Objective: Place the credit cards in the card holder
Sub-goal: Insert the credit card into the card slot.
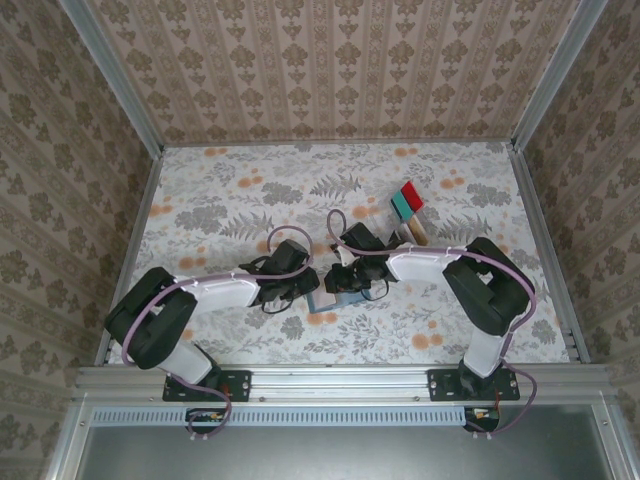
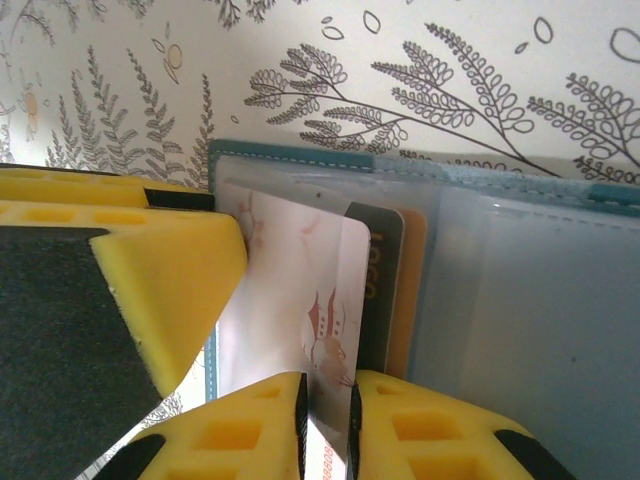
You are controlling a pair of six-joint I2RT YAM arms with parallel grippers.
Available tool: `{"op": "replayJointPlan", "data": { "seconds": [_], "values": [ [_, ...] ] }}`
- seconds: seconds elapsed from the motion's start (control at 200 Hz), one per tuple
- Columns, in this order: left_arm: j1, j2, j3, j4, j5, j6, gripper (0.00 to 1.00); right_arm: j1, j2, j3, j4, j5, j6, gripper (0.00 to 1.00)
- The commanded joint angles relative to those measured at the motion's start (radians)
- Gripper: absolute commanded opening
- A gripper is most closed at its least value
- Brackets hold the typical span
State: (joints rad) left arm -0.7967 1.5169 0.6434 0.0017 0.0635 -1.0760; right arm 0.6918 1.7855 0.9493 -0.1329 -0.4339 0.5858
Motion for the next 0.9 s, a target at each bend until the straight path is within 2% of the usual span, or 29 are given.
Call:
{"op": "replayJointPlan", "data": {
  "seconds": [0.0,0.365,0.57,0.74,0.895],
  "values": [
    [-0.002,0.001,0.015,0.007,0.014,0.025,0.3,0.002,-0.004,0.024,-0.029,0.009,-0.023,0.22],
    [0.001,-0.029,-0.009,-0.017,-0.002,0.022,0.29,-0.002,-0.11,0.018,-0.126,0.139,-0.011,0.32],
    [-0.002,-0.055,-0.001,-0.025,0.001,0.034,0.3,-0.002,-0.156,0.005,-0.169,0.217,-0.008,0.29],
    [-0.003,-0.11,0.001,-0.071,-0.025,0.051,0.33,-0.012,-0.274,0.011,-0.252,0.381,-0.024,0.26],
    [-0.005,-0.16,-0.006,-0.096,-0.034,0.059,0.35,-0.064,-0.375,0.028,-0.346,0.529,-0.064,0.25]
  ]
}}
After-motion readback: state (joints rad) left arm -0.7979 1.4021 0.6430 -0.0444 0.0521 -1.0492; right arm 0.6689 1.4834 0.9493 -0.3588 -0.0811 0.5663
